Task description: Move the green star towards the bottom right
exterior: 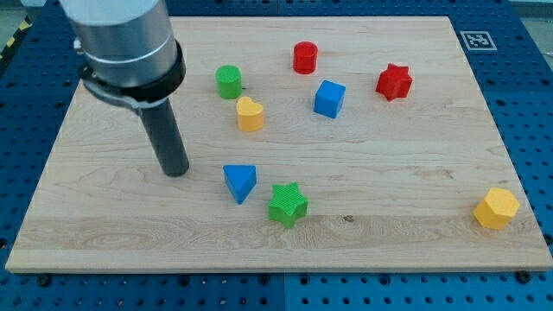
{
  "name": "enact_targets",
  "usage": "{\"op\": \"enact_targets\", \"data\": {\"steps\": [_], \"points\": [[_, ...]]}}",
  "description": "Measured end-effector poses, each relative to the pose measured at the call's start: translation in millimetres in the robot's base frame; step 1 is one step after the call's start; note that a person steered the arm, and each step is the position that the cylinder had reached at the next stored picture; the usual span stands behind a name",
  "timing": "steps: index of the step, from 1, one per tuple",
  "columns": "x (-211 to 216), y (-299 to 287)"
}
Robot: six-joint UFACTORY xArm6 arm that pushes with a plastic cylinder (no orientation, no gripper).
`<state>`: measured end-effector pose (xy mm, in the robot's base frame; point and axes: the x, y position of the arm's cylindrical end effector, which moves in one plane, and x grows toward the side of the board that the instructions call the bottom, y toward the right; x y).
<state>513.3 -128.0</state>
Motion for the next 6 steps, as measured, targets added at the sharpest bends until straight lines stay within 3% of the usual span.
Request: {"op": "enact_targets", "data": {"steps": [1,4,6], "points": [[29,39],[45,153],[71,180]]}}
